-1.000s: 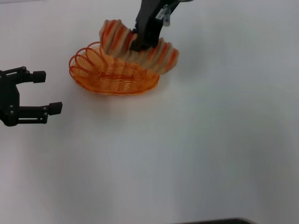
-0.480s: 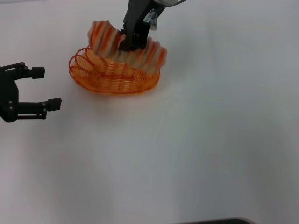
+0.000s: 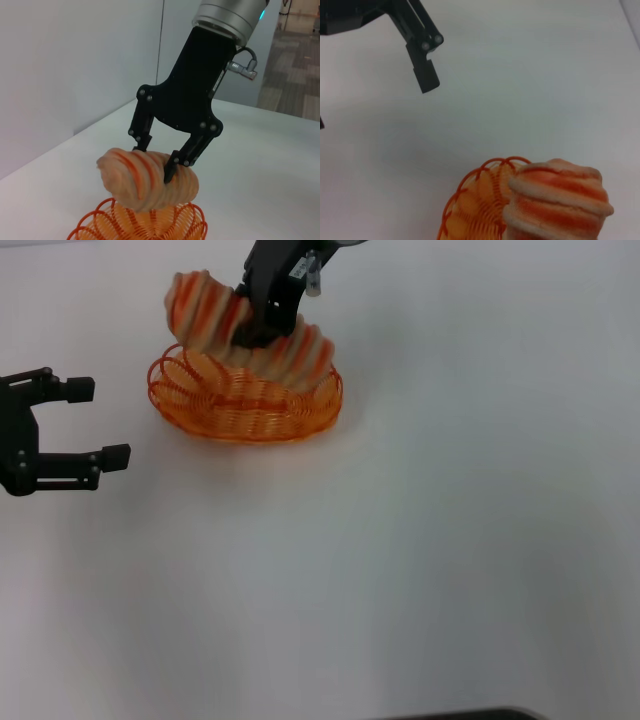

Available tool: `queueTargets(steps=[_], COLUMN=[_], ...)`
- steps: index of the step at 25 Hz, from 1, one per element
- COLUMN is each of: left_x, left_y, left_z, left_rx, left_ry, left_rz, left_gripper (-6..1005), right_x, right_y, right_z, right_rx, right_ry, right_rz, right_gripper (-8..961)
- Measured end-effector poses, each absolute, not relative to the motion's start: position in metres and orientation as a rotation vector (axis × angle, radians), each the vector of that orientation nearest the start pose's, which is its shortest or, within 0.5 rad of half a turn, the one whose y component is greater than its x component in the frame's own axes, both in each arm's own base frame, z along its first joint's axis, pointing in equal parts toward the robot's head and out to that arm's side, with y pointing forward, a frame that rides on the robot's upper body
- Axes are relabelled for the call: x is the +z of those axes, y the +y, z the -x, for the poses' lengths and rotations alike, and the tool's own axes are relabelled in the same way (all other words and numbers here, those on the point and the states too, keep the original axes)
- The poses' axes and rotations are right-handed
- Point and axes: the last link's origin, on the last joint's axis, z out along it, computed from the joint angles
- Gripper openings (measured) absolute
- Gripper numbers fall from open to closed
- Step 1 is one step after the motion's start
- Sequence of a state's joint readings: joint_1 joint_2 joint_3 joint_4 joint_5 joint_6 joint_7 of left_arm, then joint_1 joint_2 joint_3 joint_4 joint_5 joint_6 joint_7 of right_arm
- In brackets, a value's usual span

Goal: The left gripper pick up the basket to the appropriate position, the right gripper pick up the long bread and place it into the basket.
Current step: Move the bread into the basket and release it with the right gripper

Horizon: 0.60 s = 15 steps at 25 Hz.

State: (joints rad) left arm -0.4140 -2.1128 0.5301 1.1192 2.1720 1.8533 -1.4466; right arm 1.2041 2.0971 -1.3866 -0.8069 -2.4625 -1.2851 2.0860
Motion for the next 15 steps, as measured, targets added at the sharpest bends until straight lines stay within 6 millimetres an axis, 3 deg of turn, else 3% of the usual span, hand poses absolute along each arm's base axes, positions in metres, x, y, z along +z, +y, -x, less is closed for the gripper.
queueTargets(steps=[4, 15], left_x=[0.0728, 0.0727], left_y=[0.2928, 0.2946], left_z=[0.2712, 0.2717], left_rx=[-0.484, -0.479], left_ry=[-0.455, -0.460], left_rz=[2.745, 2.737], left_gripper=[900, 900], right_x=[-0.0716, -0.0733], right_y=[0.4222, 0.4245], right_z=[-0.0322, -0.0359], right_rx=[-0.427, -0.398], right_ry=[-0.044, -0.014], right_rz=[2.892, 2.884], right_gripper=[518, 656])
